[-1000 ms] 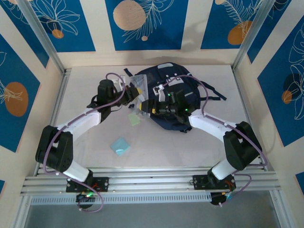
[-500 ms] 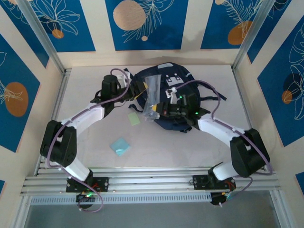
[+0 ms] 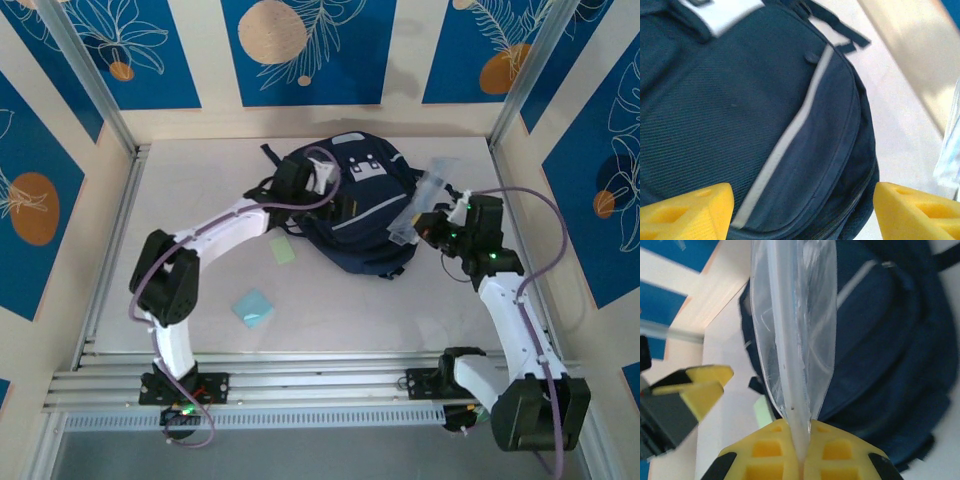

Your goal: Pack the student bag

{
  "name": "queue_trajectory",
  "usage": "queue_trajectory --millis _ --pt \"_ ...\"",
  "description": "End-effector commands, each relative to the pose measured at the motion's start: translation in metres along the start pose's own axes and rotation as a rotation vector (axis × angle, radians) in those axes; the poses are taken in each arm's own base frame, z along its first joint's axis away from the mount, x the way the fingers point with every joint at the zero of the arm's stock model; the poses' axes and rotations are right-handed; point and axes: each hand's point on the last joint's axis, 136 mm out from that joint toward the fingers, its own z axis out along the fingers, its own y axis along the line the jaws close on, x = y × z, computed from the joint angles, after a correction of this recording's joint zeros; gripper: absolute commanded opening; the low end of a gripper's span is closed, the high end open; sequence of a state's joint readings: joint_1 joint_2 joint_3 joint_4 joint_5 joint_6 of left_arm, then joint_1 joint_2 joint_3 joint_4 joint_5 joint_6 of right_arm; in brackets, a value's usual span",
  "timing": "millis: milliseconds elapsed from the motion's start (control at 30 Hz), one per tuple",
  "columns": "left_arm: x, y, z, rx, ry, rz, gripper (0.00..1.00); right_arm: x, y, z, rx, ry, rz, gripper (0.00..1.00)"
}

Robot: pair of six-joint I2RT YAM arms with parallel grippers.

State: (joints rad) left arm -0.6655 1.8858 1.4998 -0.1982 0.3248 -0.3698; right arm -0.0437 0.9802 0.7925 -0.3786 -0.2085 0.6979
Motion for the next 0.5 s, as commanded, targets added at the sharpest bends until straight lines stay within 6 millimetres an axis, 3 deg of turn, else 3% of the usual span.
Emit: queue_trajectory --millis 0,200,400,467 --pt "0.027 0.007 0.025 -0.090 0.122 0.210 0.73 -0.002 -0.017 -0.018 0.053 0.020 0.032 0.00" --pt "0.043 0.021 0.069 -0.317 0.188 0.485 0.74 -0.017 -0.024 -0.034 -0.006 -0.011 0.122 0.00" --pt "0.054 0.051 0.099 -0.474 0.230 0.568 0.79 -0.012 -0.025 -0.032 -0.035 0.002 0.144 0.00" --pt "0.062 0.059 0.106 -0.493 0.271 0.570 0.73 -0.011 -0.025 -0.032 -0.036 0.007 0.143 0.00"
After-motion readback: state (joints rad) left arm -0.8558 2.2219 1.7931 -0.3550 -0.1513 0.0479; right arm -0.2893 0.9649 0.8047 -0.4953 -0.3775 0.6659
